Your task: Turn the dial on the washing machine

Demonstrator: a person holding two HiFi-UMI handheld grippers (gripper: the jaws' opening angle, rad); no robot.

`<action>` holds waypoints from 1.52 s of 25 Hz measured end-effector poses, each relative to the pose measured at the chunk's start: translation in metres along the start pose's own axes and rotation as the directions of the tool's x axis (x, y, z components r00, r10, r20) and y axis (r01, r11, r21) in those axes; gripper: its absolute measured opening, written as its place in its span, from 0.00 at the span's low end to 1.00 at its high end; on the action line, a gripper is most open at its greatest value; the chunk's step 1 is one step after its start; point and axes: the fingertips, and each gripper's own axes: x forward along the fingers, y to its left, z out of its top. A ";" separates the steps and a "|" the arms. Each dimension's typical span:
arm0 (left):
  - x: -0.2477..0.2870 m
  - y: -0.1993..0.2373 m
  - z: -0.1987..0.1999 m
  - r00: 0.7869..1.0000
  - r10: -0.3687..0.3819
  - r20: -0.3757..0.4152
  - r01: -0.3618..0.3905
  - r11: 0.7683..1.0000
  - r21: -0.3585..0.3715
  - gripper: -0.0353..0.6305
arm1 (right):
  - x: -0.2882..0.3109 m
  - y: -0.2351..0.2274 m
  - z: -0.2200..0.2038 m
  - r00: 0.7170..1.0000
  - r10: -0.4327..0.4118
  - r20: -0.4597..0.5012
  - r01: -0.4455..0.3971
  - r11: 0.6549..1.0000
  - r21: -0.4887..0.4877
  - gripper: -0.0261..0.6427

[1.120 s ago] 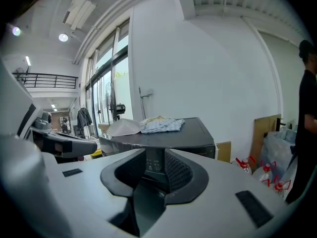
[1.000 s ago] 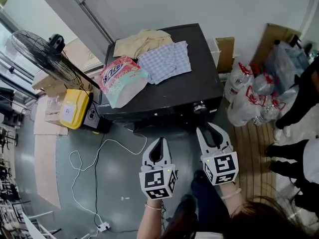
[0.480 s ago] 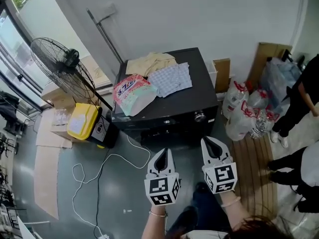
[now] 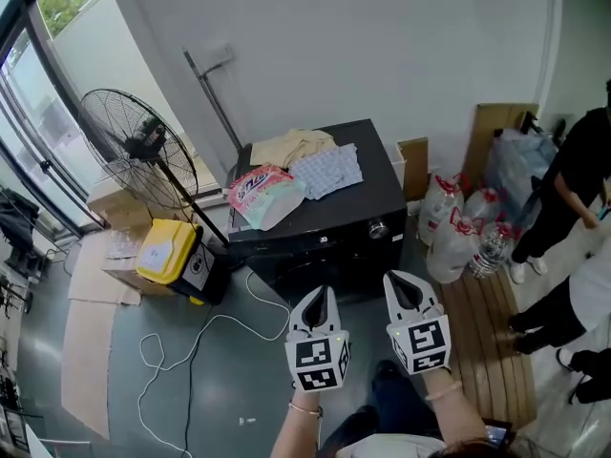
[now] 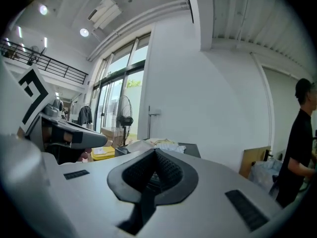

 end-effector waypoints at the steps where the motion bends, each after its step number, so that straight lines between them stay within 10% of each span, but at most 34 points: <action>1: -0.007 -0.001 0.002 1.000 -0.003 0.005 0.003 1.000 0.000 0.08 | -0.007 0.003 0.004 1.000 -0.006 0.006 0.006 1.000 0.001 0.08; 38: -0.116 -0.094 0.050 0.995 -0.003 0.102 -0.001 1.000 0.030 0.08 | -0.138 0.007 0.061 0.995 0.066 0.070 -0.063 0.997 -0.050 0.08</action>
